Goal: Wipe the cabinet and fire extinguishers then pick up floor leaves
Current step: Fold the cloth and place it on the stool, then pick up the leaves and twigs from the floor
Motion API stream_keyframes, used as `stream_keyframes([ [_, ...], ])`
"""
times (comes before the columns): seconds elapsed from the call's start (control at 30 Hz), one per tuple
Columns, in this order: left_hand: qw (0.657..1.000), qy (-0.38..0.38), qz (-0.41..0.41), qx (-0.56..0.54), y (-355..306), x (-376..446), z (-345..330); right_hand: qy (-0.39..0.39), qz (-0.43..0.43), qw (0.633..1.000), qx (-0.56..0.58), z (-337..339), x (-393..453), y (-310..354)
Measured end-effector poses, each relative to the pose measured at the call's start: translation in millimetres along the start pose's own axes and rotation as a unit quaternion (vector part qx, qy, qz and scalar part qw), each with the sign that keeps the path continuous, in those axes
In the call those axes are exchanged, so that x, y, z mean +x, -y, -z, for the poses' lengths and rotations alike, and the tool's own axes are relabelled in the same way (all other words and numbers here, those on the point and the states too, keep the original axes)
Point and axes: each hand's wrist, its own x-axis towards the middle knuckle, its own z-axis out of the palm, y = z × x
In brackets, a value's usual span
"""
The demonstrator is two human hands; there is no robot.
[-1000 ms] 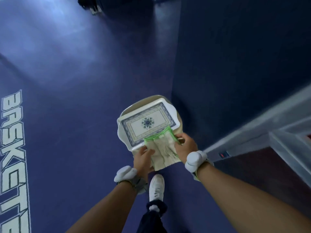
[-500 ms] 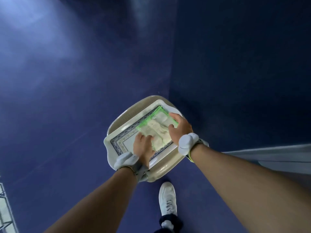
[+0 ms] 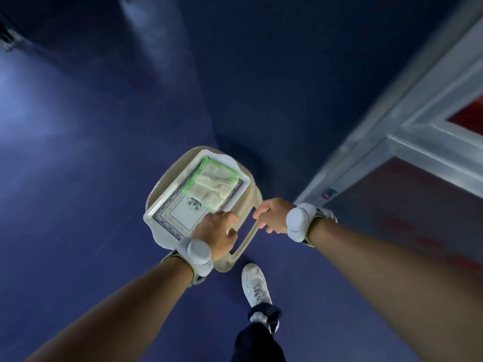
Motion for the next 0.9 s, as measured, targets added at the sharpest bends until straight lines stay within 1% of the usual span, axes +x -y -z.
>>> stream_keyframes([
  [0.03, 1.0, 0.02, -0.013, 0.007, -11.2, -15.4, -3.5, -0.021, 0.01, 0.999, -0.038, -4.0, -23.3, -8.1],
  [0.1, 0.999, 0.043, -0.027, -0.02, -32.3, -47.7, -13.9, -0.068, 0.025, 0.993, -0.095, -18.1, -70.6, -28.9],
  [0.2, 0.996, 0.04, -0.063, -0.054, -63.6, -99.5, -41.7, -0.118, 0.034, 0.989, -0.084, -48.3, -141.4, -75.5],
  [0.27, 0.992, 0.057, -0.094, -0.053, -82.2, -137.7, -63.9, -0.146, 0.012, 0.988, -0.04, -73.1, -187.0, -108.3],
  [0.37, 0.985, 0.111, -0.12, -0.055, -107.7, -199.2, -100.5, -0.195, -0.039, 0.977, 0.072, -114.7, -262.0, -152.4],
  [0.43, 0.98, 0.141, -0.132, -0.05, -121.6, -243.6, -126.6, -0.211, -0.08, 0.961, 0.161, -146.5, -309.4, -181.1],
  [0.5, 0.975, 0.168, -0.132, -0.053, -130.4, -286.0, -152.7, -0.233, -0.121, 0.931, 0.253, -181.8, -347.1, -211.0],
  [0.53, 0.974, 0.179, -0.126, -0.06, -131.0, -303.6, -165.8, -0.252, -0.135, 0.905, 0.316, -199.6, -362.3, -224.5],
  [0.57, 0.973, 0.19, -0.113, -0.066, -129.4, -319.1, -178.8, -0.276, -0.141, 0.87, 0.383, -216.9, -374.8, -235.4],
  [0.6, 0.972, 0.202, -0.102, -0.07, -127.4, -335.5, -192.4, -0.298, -0.144, 0.83, 0.448, -235.5, -390.1, -245.6],
  [0.63, 0.969, 0.22, -0.086, -0.068, -123.1, -352.7, -206.1, -0.334, -0.147, 0.782, 0.505, -257.0, -406.7, -255.1],
  [0.7, 0.964, 0.25, -0.058, -0.072, -114.4, -376.6, -226.4, -0.39, -0.159, 0.706, 0.57, -291.7, -427.5, -267.1],
  [0.73, 0.959, 0.27, -0.068, -0.06, -114.3, -400.5, -247.4, -0.43, -0.169, 0.651, 0.603, -327.8, -451.7, -277.4],
  [0.77, 0.959, 0.266, -0.051, -0.077, -110.8, -404.8, -251.7, -0.44, -0.167, 0.626, 0.622, -338.7, -453.2, -277.2],
  [0.8, 0.958, 0.27, -0.037, -0.087, -107.0, -415.9, -261.2, -0.456, -0.174, 0.589, 0.644, -361.1, -461.1, -278.3],
  [0.83, 0.959, 0.263, -0.022, -0.104, -104.2, -417.5, -263.0, -0.461, -0.17, 0.572, 0.657, -368.4, -458.4, -275.3],
  [0.87, 0.956, 0.273, -0.02, -0.104, -102.5, -429.7, -275.3, -0.469, -0.175, 0.537, 0.679, -387.4, -466.3, -277.9],
  [0.9, 0.953, 0.29, -0.036, -0.083, -95.5, -449.4, -299.8, -0.487, -0.179, 0.493, 0.698, -422.6, -476.5, -286.2],
])
